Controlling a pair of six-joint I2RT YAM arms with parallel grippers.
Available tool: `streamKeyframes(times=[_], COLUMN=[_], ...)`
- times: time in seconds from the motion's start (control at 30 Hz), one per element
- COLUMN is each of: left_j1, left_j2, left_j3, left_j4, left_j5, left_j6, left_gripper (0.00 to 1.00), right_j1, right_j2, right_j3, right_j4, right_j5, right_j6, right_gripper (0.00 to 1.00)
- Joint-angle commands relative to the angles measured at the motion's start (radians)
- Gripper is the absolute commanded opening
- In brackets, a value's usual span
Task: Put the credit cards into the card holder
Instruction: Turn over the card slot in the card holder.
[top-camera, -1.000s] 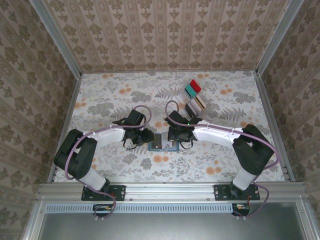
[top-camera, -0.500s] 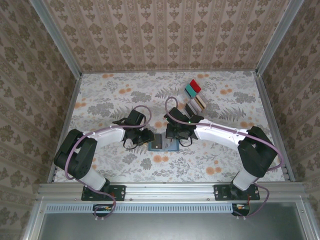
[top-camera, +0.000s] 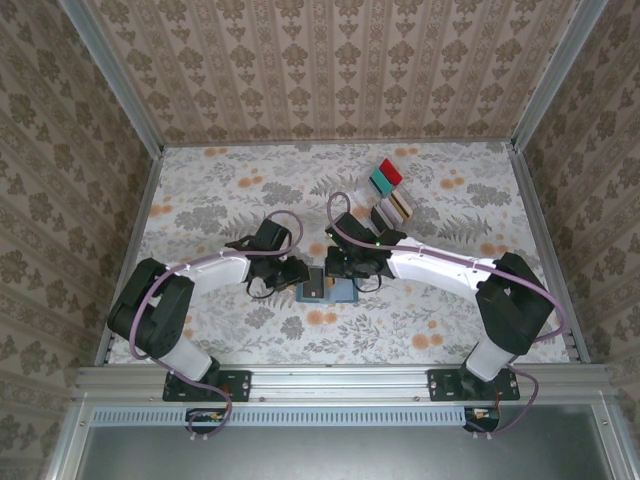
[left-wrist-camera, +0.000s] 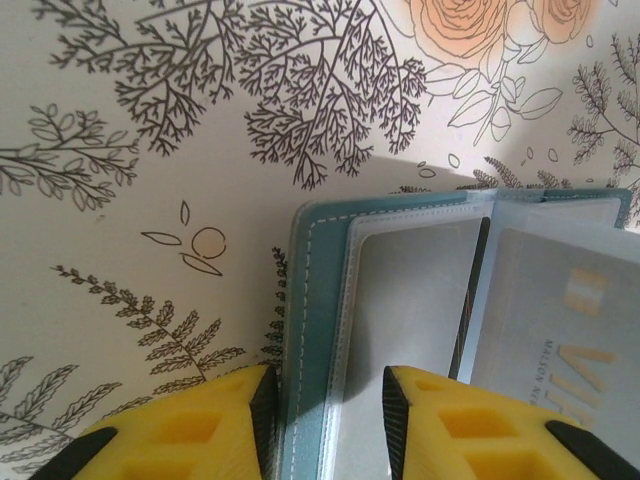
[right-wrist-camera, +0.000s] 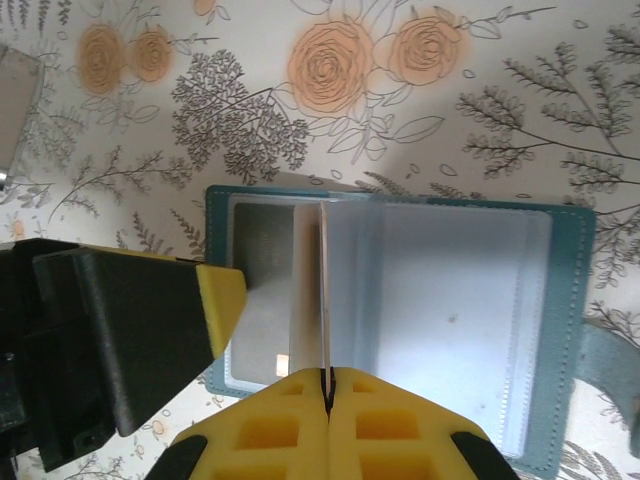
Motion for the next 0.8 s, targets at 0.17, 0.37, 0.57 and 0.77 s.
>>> streamKeyframes(times=[0.17,0.37,0.57,0.77], left_j1=[-0.006,-0.001,0.002,0.005], left_j2=[-0.088,-0.135,-0.180,-0.176], left_j3=[-0.020,-0.038,-0.055,-0.055], left_j4=[-0.015,-0.025,-0.033,-0.028], left_j5=[-0.066,-0.105,-0.140,-0.135], left_j6=[-0.003,-0.012,-0.021,-0.022], left_gripper=[0.41,0.45,0.51,0.53], right_j1=[0.005,0.006,0.003,-0.047], right_j2=[0.005,0.006,-0.028,-0.143], right_j3=[-0.003,-0.019,0.001,-0.068], right_j4=[0.038,0.065,-0.051,-0.106], right_j5=[-0.024,-0.041,0.081,0.180], right_j6=[0.013,0.010,0.001,0.002], right_gripper=[0.06,0.06,0.05,0.04])
